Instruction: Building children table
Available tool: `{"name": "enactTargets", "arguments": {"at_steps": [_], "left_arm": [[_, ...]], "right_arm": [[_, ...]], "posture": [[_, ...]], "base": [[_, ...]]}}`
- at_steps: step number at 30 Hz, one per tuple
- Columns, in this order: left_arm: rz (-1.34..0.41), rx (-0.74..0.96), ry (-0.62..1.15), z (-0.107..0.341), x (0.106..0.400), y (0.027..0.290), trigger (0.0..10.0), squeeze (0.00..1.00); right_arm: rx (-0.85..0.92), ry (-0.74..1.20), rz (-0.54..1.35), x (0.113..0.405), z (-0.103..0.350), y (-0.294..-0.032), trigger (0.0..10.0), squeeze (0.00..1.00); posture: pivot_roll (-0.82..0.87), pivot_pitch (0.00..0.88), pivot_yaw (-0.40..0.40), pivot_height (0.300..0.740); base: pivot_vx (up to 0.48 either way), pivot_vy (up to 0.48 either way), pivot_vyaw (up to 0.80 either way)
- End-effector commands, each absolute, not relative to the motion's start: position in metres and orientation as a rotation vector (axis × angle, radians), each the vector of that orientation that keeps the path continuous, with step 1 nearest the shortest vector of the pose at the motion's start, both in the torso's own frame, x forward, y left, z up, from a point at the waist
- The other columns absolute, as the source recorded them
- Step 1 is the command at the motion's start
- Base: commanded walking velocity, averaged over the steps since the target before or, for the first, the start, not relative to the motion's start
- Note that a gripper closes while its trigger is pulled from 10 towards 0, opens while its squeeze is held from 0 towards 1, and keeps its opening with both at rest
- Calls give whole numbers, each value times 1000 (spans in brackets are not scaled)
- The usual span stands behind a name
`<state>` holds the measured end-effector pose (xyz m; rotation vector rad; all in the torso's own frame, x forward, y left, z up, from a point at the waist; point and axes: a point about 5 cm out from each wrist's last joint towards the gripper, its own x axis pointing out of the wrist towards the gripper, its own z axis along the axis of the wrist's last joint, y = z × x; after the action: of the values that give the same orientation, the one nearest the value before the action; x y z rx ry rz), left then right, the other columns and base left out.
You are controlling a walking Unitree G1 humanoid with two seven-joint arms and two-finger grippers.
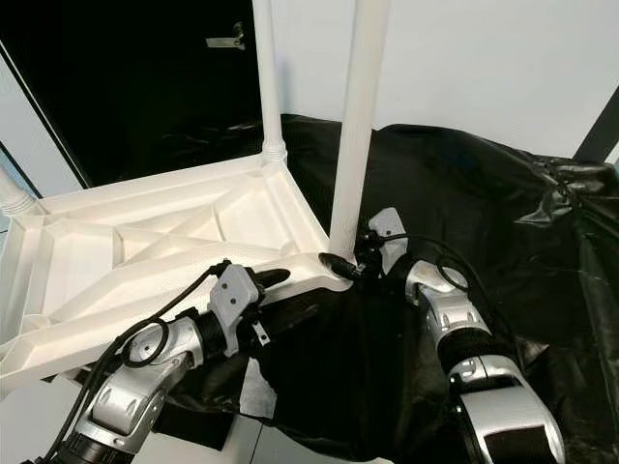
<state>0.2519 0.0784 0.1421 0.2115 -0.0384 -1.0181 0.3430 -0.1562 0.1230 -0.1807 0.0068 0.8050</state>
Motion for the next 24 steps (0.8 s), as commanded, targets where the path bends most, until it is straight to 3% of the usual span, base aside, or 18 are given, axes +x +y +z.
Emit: {"name": "enactTargets", "arguments": {"at_steps": [1, 16, 17, 23, 24], "left_arm": [[-1101, 218, -13, 139, 247, 77, 10000, 0], [-1149, 250, 54, 133, 236, 91, 10000, 0], [-1155, 253, 58, 134, 235, 92, 10000, 0], [-1148, 255, 55, 135, 236, 93, 10000, 0], [-1144, 253, 50, 136, 238, 92, 10000, 0]], "right_arm": [[-167, 24, 784, 336, 115, -157, 0, 0], [-98, -33, 496, 301, 109, -138, 0, 0], [-70, -13, 334, 296, 107, -131, 0, 0], [-23, 4, 159, 292, 107, -118, 0, 0], [-21, 6, 126, 292, 109, -109, 2078, 0]], "posture": [[23, 0, -14, 740], [22, 0, -14, 740], [23, 0, -16, 740], [26, 0, -22, 740], [25, 0, -20, 740]], "base": [[0, 0, 0], [0, 0, 0], [0, 0, 0], [0, 0, 0], [0, 0, 0]]}}
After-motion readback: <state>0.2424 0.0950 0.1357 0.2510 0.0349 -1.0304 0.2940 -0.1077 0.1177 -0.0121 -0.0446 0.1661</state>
